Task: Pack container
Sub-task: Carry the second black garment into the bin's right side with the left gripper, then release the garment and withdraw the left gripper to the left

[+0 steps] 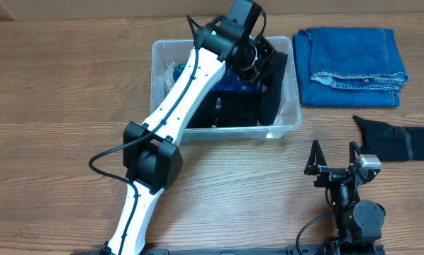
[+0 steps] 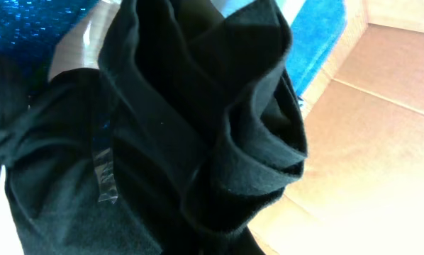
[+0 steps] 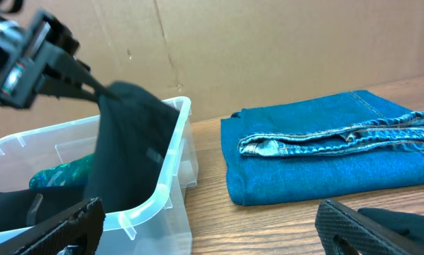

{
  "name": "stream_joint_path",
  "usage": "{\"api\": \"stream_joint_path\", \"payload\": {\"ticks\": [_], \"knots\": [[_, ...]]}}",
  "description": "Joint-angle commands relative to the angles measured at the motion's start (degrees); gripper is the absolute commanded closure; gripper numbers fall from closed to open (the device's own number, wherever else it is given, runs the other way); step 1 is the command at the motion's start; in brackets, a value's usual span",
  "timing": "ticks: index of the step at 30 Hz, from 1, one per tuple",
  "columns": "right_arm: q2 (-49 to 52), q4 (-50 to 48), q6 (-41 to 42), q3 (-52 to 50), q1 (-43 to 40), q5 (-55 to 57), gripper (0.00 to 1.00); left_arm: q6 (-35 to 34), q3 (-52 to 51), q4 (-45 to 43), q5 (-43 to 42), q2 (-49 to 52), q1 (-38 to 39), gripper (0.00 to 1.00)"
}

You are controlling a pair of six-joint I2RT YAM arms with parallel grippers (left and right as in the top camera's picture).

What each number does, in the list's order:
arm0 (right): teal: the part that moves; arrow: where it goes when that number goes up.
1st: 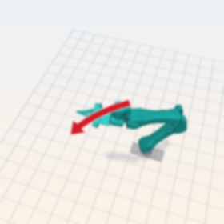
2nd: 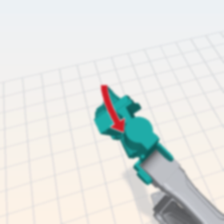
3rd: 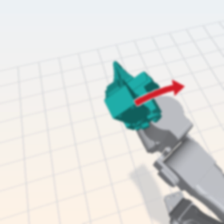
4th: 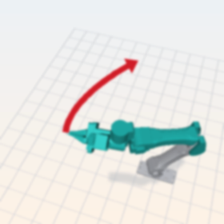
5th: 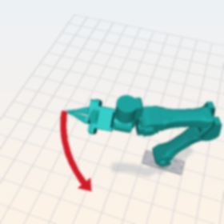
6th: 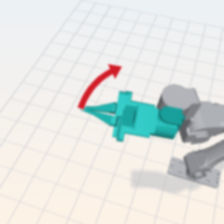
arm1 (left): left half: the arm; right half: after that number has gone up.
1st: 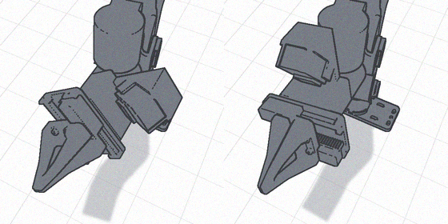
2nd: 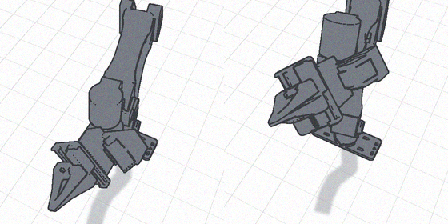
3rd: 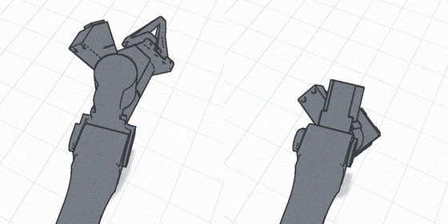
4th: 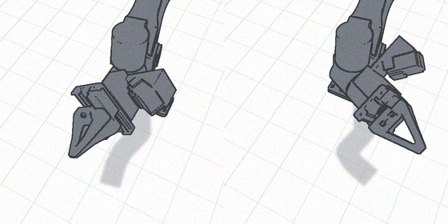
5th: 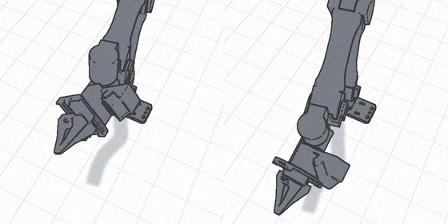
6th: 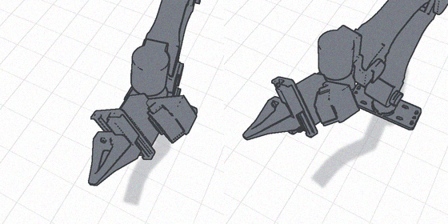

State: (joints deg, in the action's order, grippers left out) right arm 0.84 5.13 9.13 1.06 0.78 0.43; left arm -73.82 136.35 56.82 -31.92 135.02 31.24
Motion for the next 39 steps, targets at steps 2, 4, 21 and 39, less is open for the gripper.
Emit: {"api": "stream_joint_path", "payload": {"ticks": [2,4,21,39], "knots": [[-0.68,-0.31,-0.13,-0.61,0.13,0.37,0.0,-1.18,-3.69,-1.6,-1.31,-1.18,-1.38,0.84],[-0.68,-0.31,-0.13,-0.61,0.13,0.37,0.0,-1.16,-3.78,-1.6,-1.55,-1.18,-1.86,0.48],[-0.68,-0.31,-0.13,-0.61,0.13,0.37,0.0,17.46,-0.46,-39.82,-34.99,-1.7,-4.33,0.09],[-0.68,-0.31,-0.13,-0.61,0.13,0.37,0.0,64.61,25.03,29.81,40.09,-18.58,-7.02,0.0]]}}
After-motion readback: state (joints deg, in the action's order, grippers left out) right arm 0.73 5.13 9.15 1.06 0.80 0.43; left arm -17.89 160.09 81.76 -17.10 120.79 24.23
